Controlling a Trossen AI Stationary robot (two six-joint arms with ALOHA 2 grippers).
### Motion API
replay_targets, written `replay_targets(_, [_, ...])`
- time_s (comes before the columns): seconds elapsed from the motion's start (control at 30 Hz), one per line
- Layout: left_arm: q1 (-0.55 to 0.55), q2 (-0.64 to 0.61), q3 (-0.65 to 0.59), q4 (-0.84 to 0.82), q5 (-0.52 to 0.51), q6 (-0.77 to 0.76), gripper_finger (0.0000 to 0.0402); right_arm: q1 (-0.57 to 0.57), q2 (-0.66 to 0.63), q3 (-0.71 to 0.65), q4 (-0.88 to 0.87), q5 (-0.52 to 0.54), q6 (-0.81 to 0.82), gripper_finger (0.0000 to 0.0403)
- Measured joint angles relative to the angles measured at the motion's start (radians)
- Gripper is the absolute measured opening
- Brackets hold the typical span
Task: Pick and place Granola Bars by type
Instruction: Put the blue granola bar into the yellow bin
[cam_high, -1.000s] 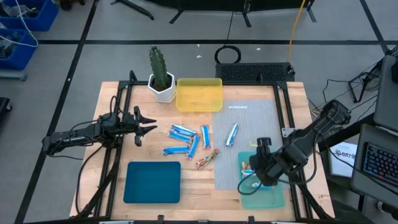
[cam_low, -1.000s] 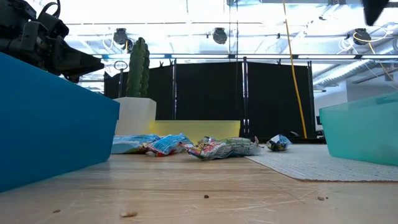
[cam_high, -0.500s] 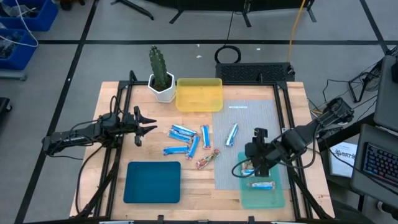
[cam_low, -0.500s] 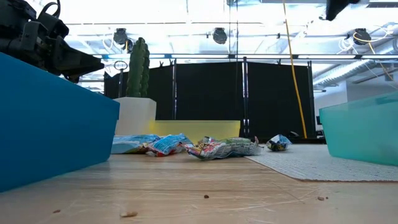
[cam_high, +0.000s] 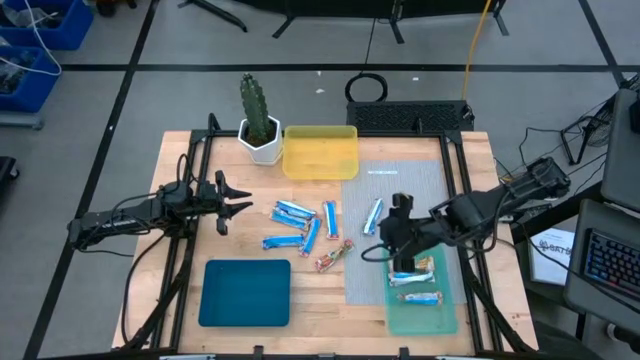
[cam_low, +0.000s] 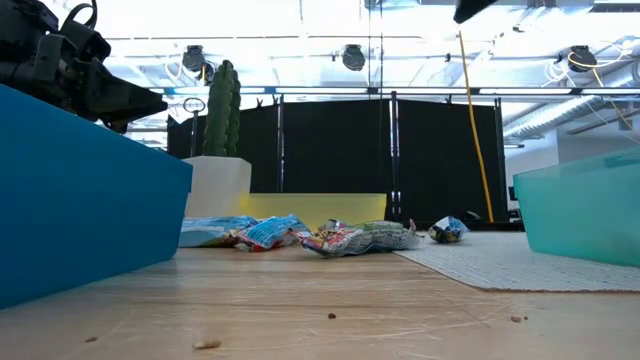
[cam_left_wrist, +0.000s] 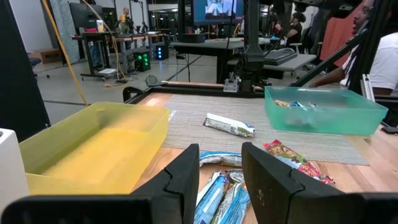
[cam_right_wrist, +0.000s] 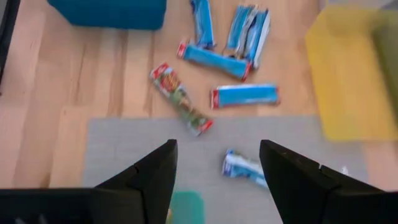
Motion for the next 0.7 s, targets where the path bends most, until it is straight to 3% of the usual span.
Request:
replay_targets(0.37, [0.000,0.000,0.000,0.000,0.000,0.000,0.0124,-0.161,0.000,0.000,0.120,-0.007,-0.400,0.0220])
replay_targets(0.7, [0.000,0.000,0.000,0.000,0.000,0.000,0.0124,-0.360,0.018,0.000,0.193,-0.054,-0.917,0.0221])
